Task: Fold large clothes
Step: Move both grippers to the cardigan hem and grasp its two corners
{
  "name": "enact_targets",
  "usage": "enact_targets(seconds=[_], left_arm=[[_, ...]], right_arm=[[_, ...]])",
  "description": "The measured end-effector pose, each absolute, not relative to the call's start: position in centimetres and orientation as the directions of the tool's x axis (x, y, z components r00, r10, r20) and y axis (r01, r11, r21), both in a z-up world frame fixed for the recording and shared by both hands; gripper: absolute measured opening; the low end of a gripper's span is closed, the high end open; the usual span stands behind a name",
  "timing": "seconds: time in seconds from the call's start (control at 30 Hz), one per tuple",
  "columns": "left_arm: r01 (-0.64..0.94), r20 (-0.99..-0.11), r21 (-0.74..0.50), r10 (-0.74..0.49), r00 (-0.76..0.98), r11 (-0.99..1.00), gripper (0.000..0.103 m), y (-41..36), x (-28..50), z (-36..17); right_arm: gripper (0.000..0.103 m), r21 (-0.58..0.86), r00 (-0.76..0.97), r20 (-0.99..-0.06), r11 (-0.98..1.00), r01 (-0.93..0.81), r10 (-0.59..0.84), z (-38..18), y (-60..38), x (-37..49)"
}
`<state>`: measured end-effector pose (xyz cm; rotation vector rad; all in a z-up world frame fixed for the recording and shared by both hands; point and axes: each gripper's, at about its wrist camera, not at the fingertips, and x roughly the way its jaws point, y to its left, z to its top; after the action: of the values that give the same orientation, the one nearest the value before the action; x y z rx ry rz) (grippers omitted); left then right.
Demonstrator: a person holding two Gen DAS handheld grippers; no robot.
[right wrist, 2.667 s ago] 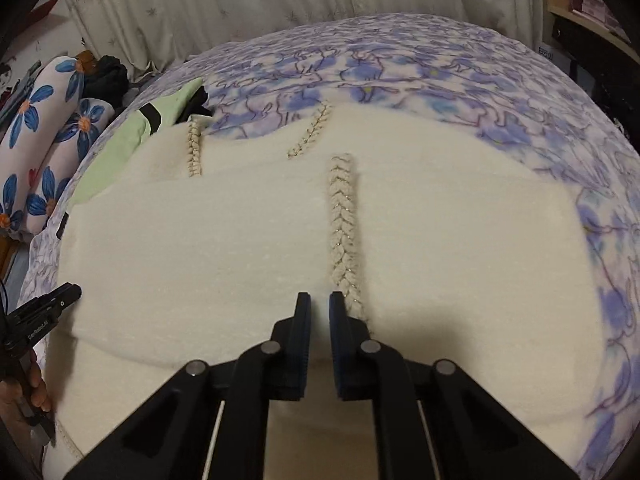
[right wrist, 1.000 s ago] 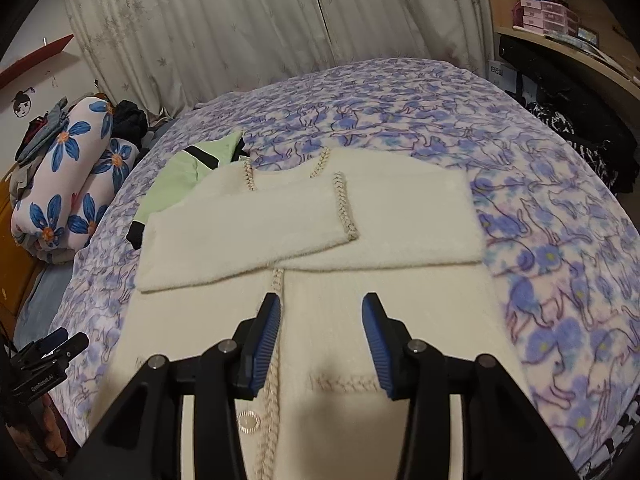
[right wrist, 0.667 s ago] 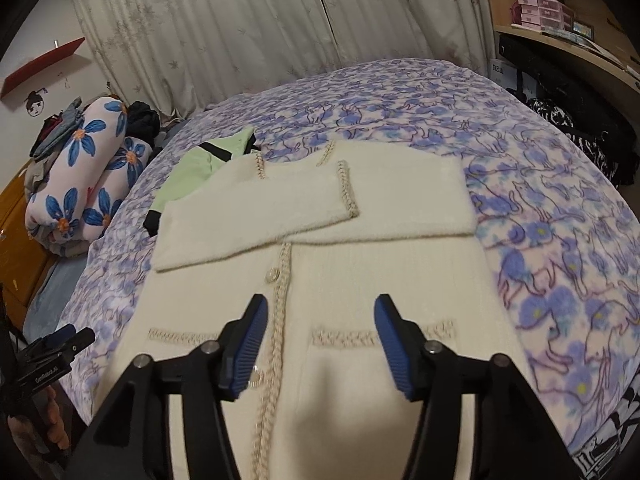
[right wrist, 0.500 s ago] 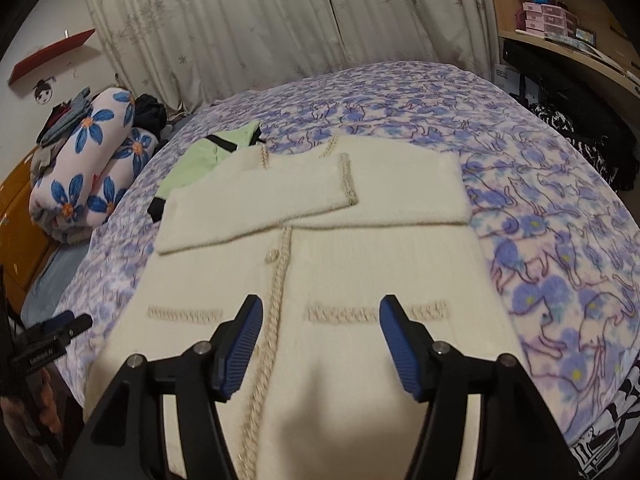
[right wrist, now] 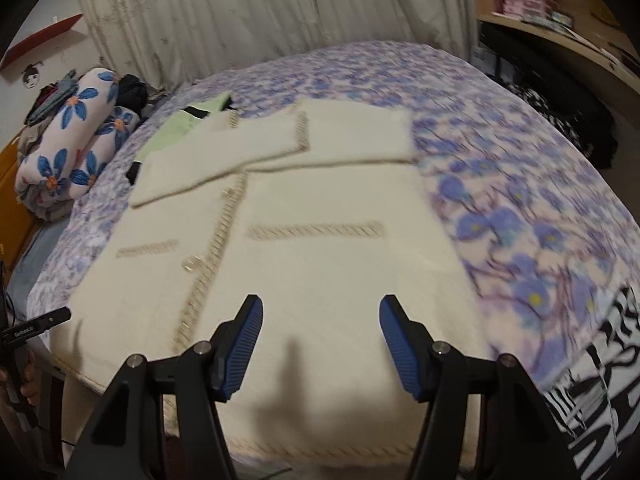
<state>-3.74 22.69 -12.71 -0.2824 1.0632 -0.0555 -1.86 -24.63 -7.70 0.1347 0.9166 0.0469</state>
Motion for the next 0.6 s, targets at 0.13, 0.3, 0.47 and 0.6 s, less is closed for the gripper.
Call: enact_targets(seconds=[0.13, 0.3, 0.47, 0.6], left_arm=[[-0.104, -0.841, -0.315, -0.226, 0.492, 0.943, 0.075, 23.6, -4.8, -14.0], [-0.065, -0.818, -0.349, -0.271, 0.507, 0.935, 0.075, 23.4, -5.7, -14.3], [-0.048, -0.81, -0.364, -0.291, 0.509, 0.93, 0.075, 22.8, -5.9, -14.7], [-0.03, -0.806, -0.394, -0.33, 0.492, 0.918, 0.075, 22.5, -5.6, -15.3]], right_arm=[[0.061, 0.122, 0.584, -0.81, 0.99, 0.077, 0.054, -8.7, -26.8, -3.2], [0.061, 0.128, 0.571, -0.821, 0.983, 0.133, 0.029, -9.5, -29.2, -4.6], [0.061, 0.116, 0.569, -0.822, 0.978, 0.173, -0.003, -9.8, -31.1, -5.3], [0.061, 0.162, 0.533, -0.845, 0.97, 0.18, 0.043, -11.1, -32.5, -5.3]])
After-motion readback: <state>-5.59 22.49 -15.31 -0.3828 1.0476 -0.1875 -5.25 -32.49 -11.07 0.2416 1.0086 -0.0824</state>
